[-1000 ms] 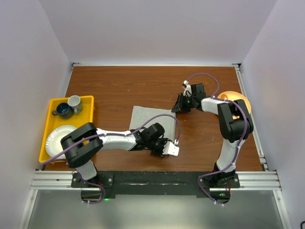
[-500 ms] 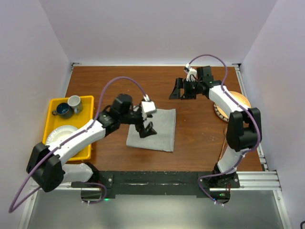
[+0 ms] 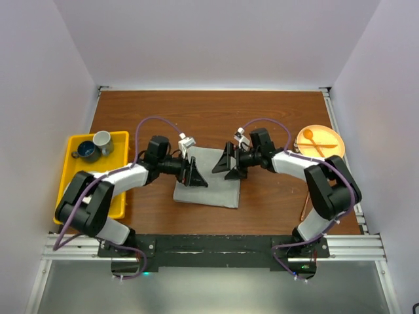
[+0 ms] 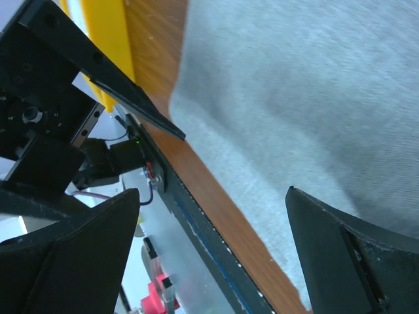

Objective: Fold the napkin into a case and place the utensils inside
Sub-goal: Smooth out the lower triangle-folded napkin at the center of the board.

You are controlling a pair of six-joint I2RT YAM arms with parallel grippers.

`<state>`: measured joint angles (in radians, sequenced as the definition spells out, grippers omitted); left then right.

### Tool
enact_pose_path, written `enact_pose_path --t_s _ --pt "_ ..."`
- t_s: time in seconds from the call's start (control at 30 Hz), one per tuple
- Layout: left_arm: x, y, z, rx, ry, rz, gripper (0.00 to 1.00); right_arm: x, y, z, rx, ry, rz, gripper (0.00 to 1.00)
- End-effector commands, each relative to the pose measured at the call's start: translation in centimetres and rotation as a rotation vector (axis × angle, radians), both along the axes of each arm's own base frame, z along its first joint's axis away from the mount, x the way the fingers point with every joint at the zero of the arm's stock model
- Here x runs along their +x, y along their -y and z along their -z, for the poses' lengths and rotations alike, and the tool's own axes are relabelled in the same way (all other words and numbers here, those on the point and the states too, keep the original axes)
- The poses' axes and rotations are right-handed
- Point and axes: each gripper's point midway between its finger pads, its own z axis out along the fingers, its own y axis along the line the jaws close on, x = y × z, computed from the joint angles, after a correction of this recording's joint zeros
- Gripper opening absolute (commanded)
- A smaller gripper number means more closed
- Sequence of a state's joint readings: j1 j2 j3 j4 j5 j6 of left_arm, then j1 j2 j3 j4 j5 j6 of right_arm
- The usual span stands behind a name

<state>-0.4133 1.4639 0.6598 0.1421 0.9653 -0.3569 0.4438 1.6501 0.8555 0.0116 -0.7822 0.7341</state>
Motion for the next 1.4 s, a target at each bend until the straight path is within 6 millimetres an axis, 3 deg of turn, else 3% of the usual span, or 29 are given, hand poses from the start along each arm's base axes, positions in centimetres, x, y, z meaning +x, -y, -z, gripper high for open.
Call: enact_pose_path --t_s 0.0,0.13,0.23,0.4,0.5,0.57,0.67,0.7,0.77,0.8,0.83,0.93,1.17,1.37 --pt "-0.3 -0.6 2.2 -0.047 -0.120 -0.009 0.91 1.0 1.0 2.1 -0.002 0.005 0.000 0.98" --pt "-0.2 -2.7 6.7 -0.002 -0.276 -0.063 0.70 0.9 4.1 6.0 -0.063 -0.100 0.014 0.98" --pt "-0.6 -3.1 8.3 0.034 -0.335 -0.053 0.59 0.5 5.6 8.0 -0.110 -0.128 -0.016 0.98" --pt "-1.9 -3.5 8.2 0.028 -0.349 -0.036 0.36 0.0 7.0 8.7 -0.168 -0.088 -0.107 0.98" --pt "-3.1 -3.6 7.4 0.015 -0.309 0.003 0.28 0.0 6.8 6.7 -0.144 -0.021 -0.178 0.98" --pt "-3.1 -3.5 6.4 -0.003 -0.277 0.028 0.30 0.5 5.8 2.9 -0.076 0.055 -0.196 0.98" --pt "-3.1 -3.1 3.1 -0.077 -0.192 0.062 0.33 -1.1 3.8 -2.5 0.013 0.109 -0.222 0.98" --pt "-3.5 -2.8 1.4 -0.107 -0.167 0.071 0.33 -1.5 3.3 -3.4 0.032 0.137 -0.229 0.98" --pt "-4.5 -2.4 0.6 -0.120 -0.160 0.090 0.33 -3.9 2.0 -4.3 0.066 0.112 -0.239 0.98" --pt "-5.6 -1.8 0.2 -0.126 -0.152 0.130 0.33 -4.2 1.4 -4.5 0.086 0.133 -0.246 0.98" --pt "-6.3 -1.6 0.4 -0.120 -0.159 0.147 0.33 -5.7 0.9 -3.7 0.081 0.101 -0.265 0.98" --pt "-7.3 -1.4 2.2 -0.094 -0.236 0.135 0.31 -7.0 0.4 -1.5 0.067 0.045 -0.280 0.98" --pt "-6.1 -2.0 7.3 -0.006 -0.398 0.106 0.29 -7.9 0.9 3.8 0.005 -0.057 -0.326 0.98" --pt "-7.3 -2.8 9.9 0.042 -0.515 0.086 0.28 -9.8 3.6 7.4 -0.058 -0.157 -0.371 0.98"
